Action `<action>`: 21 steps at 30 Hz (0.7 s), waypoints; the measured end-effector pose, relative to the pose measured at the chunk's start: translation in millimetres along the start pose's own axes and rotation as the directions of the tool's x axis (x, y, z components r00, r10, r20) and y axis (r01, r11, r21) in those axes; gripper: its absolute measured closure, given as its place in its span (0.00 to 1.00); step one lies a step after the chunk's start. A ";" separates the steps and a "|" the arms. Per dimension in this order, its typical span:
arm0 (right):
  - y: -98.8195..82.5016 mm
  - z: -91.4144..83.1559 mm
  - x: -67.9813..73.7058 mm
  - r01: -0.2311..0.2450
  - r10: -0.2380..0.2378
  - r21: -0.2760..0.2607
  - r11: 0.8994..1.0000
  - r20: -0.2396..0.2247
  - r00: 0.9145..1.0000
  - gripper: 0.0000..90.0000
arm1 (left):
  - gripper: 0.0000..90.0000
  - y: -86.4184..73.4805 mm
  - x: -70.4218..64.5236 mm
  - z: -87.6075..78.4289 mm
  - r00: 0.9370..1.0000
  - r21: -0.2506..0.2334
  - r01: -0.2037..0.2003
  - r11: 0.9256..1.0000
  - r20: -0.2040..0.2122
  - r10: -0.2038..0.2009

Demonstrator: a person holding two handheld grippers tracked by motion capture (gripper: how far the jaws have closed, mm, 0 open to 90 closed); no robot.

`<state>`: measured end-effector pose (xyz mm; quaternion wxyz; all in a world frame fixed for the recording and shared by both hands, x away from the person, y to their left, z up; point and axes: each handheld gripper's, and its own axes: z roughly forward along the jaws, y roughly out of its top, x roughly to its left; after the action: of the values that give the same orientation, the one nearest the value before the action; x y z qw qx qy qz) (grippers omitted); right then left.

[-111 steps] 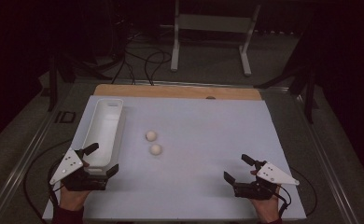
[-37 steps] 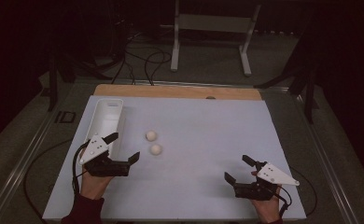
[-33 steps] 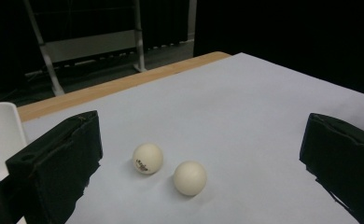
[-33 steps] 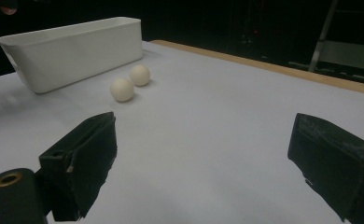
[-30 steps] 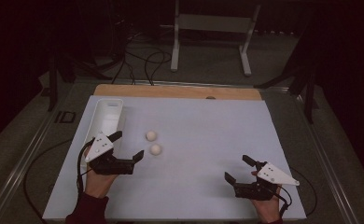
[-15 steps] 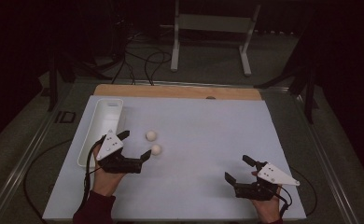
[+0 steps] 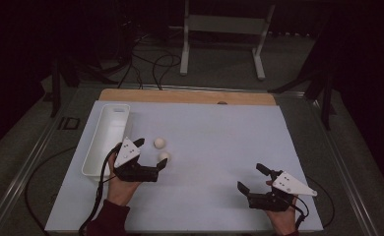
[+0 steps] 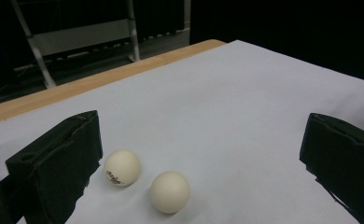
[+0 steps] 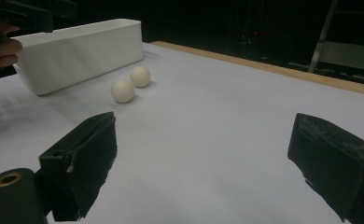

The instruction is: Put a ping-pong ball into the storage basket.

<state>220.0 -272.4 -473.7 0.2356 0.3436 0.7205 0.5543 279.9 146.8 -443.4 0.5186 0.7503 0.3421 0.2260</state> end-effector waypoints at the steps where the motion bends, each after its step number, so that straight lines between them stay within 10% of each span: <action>1: 0.0 0.0 0.0 0.000 0.000 0.000 1.000 0.000 1.000 0.08 | 0.00 0.0 0.0 0.0 1.000 0.000 0.000 1.000 0.000 0.000; 21: 0.4 -1.1 -0.7 0.002 -0.002 -0.002 1.000 0.003 1.000 0.08 | 0.00 -7.2 -4.2 27.6 1.000 0.033 0.020 0.999 -0.020 -0.019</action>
<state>219.8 -273.6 -473.1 0.2377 0.3433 0.7200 0.5543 294.3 128.1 -460.0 0.5049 0.7532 0.3581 0.2225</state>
